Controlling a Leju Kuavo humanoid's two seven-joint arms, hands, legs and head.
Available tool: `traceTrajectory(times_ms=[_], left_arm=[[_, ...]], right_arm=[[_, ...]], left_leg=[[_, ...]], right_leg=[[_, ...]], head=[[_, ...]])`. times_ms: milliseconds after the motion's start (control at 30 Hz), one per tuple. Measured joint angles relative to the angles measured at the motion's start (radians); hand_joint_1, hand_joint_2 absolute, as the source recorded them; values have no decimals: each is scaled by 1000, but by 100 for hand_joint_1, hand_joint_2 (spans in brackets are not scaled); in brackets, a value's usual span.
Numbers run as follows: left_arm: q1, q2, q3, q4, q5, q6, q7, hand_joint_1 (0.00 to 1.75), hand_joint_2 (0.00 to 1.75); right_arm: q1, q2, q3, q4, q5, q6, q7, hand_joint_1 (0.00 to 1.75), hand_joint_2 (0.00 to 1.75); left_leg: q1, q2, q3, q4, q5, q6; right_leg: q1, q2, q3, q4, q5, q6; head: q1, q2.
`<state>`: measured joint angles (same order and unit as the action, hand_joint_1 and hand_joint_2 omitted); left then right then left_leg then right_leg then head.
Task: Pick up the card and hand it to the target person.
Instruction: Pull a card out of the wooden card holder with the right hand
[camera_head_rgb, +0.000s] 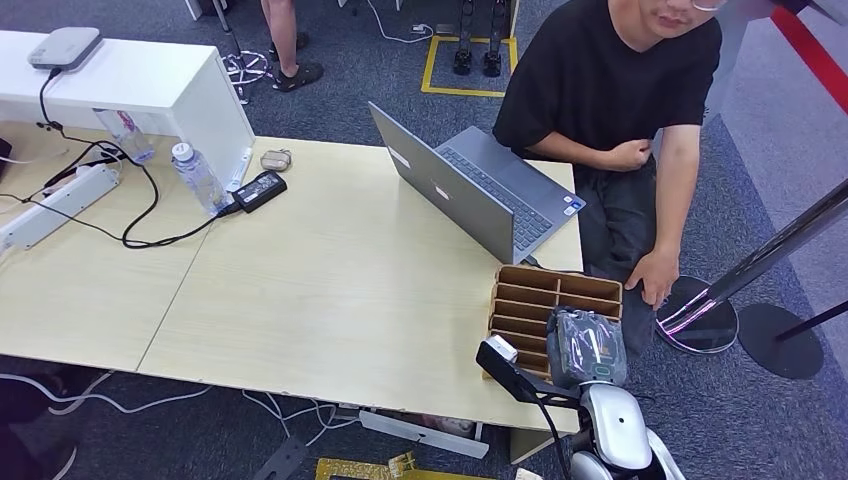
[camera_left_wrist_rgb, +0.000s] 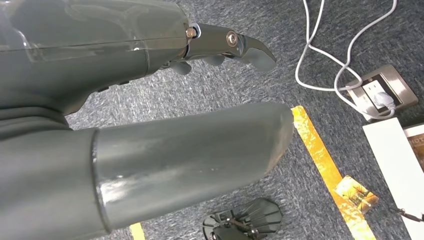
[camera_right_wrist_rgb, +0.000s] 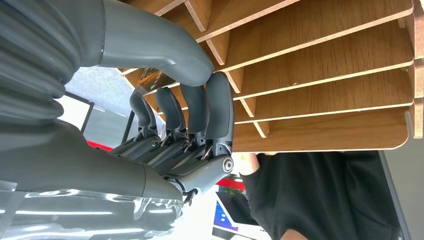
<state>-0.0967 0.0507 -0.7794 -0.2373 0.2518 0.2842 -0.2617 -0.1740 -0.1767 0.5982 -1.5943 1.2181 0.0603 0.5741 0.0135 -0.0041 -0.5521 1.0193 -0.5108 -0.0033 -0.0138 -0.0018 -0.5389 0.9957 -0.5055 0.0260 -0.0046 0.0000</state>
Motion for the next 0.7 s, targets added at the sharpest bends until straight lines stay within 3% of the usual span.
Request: traceTrajectory(times_ms=[233, 567, 700], left_arm=[[0, 1, 0, 0, 0, 0, 0, 0, 0], [0, 3, 0, 0, 2, -2, -5, 0, 0], [0, 3, 0, 0, 5, -3, -12, 0, 0]], right_arm=[[0, 0, 0, 2, -1, 0, 0, 121, 175], [-1, 0, -2, 4, -8, -12, 5, 83, 175], [-1, 0, -2, 4, -8, -13, 8, 83, 175]], left_leg=[[0, 0, 0, 0, 0, 0], [0, 0, 0, 0, 0, 0], [0, 0, 0, 0, 0, 0]], right_leg=[[0, 0, 0, 0, 0, 0], [0, 0, 0, 0, 0, 0], [0, 0, 0, 0, 0, 0]], head=[[0, 0], [0, 0], [0, 0]])
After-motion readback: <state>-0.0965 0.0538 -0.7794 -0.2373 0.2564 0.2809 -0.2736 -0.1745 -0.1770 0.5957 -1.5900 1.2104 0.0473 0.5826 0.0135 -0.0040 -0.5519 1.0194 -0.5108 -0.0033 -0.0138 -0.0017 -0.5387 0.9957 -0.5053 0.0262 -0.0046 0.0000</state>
